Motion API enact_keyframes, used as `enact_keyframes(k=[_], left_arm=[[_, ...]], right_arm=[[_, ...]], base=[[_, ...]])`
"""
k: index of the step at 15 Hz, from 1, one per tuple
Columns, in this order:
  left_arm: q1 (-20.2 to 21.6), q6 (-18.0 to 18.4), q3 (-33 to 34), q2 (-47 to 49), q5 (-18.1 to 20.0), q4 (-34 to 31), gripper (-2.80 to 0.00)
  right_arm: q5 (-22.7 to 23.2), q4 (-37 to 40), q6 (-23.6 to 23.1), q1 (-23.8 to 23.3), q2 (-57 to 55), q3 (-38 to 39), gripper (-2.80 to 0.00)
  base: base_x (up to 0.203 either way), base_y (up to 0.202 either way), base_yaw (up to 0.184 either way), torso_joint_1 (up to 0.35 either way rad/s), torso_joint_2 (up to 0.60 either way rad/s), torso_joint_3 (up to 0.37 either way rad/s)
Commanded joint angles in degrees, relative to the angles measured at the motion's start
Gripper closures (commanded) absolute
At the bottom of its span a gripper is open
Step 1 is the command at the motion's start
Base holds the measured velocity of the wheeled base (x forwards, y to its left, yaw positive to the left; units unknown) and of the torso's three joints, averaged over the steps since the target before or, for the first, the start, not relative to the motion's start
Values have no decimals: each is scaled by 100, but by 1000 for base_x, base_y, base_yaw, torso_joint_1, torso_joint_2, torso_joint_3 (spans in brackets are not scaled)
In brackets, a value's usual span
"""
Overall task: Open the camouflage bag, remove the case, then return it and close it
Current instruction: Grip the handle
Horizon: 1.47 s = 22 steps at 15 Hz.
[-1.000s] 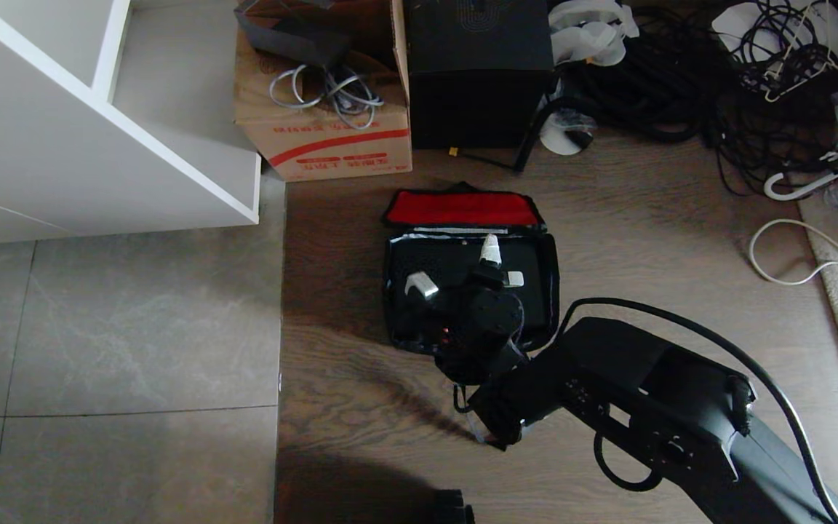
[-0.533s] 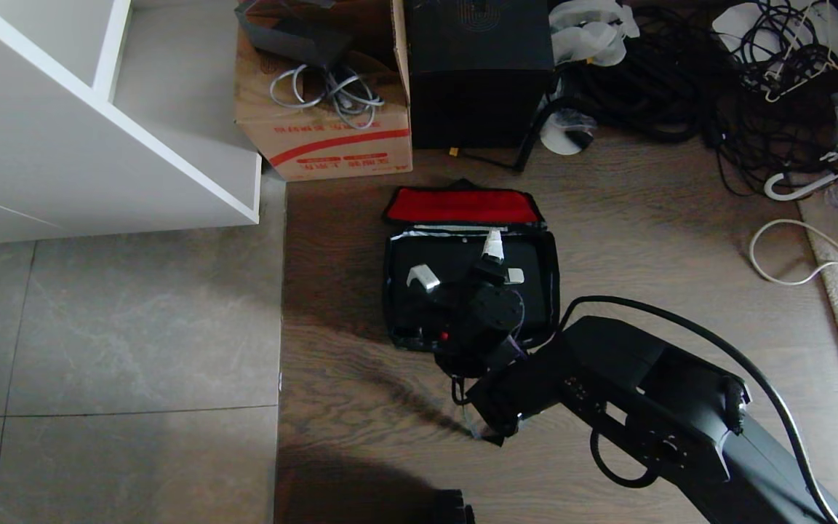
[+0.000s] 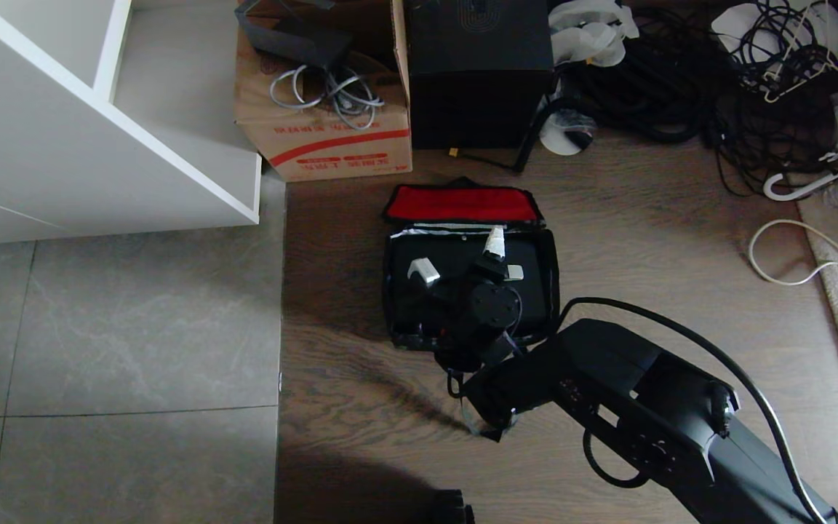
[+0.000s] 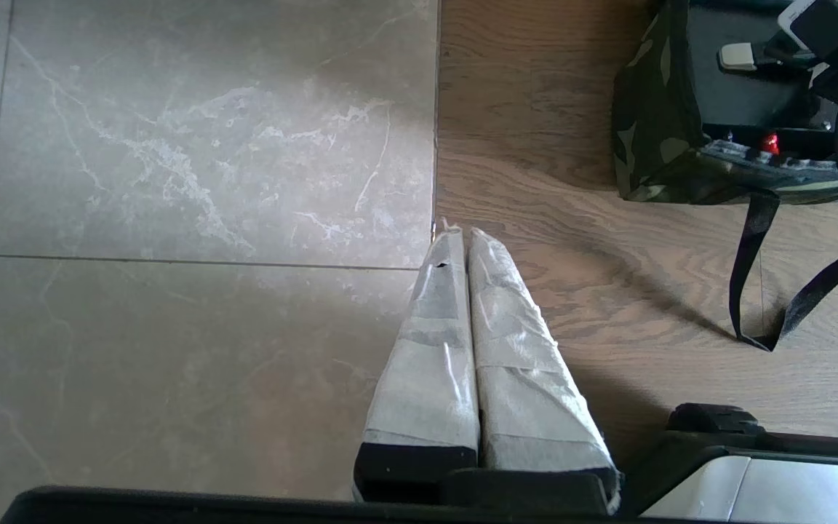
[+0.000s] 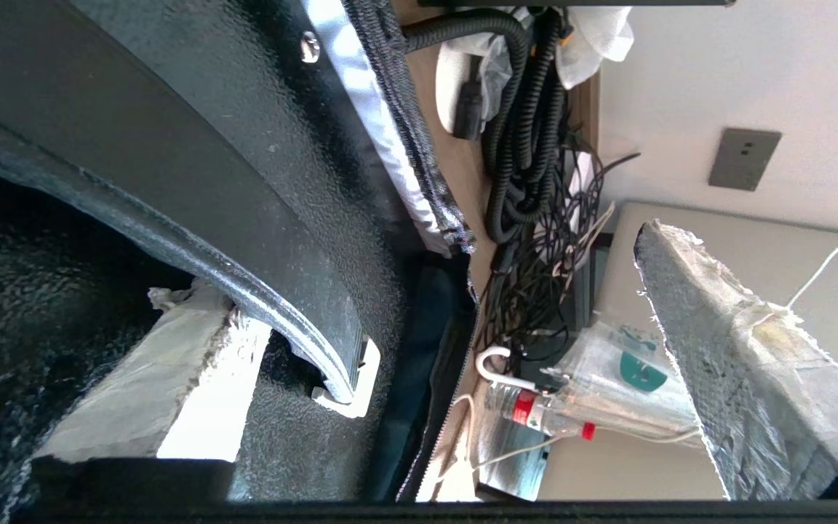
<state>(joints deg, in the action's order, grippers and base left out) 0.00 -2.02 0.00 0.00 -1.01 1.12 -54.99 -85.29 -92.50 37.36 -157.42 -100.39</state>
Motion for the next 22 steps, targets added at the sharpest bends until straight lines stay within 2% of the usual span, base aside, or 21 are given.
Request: enact_keyframes(k=[1,3,4,5,17,20,22], left_arm=[[0,0,53,0,0,3,0],[0,-9,53,0,-2,3,0],[0,-9,53,0,4,3,0],[0,-9,53,0,3,3,0],[0,-9,53,0,4,3,0],[0,-8,53,0,3,3,0],[0,-9,53,0,-5,3,0]], right_arm=[[-36,-6,-49,-39,-107,-60,-280],[-34,-6,-40,-60,-140,-45,-280],[-38,-6,-40,-63,-155,-25,-95],[-44,-12,-40,-63,-164,8,0],[-47,-238,93,-27,-290,73,0],[-47,-238,130,113,-241,203,0],[-45,-238,384,189,-148,282,0]], base=[[0,0,0,0,0,0],[0,0,0,0,0,0],[0,0,0,0,0,0],[0,0,0,0,0,0],[0,0,0,0,0,0],[0,0,0,0,0,0],[0,0,0,0,0,0]])
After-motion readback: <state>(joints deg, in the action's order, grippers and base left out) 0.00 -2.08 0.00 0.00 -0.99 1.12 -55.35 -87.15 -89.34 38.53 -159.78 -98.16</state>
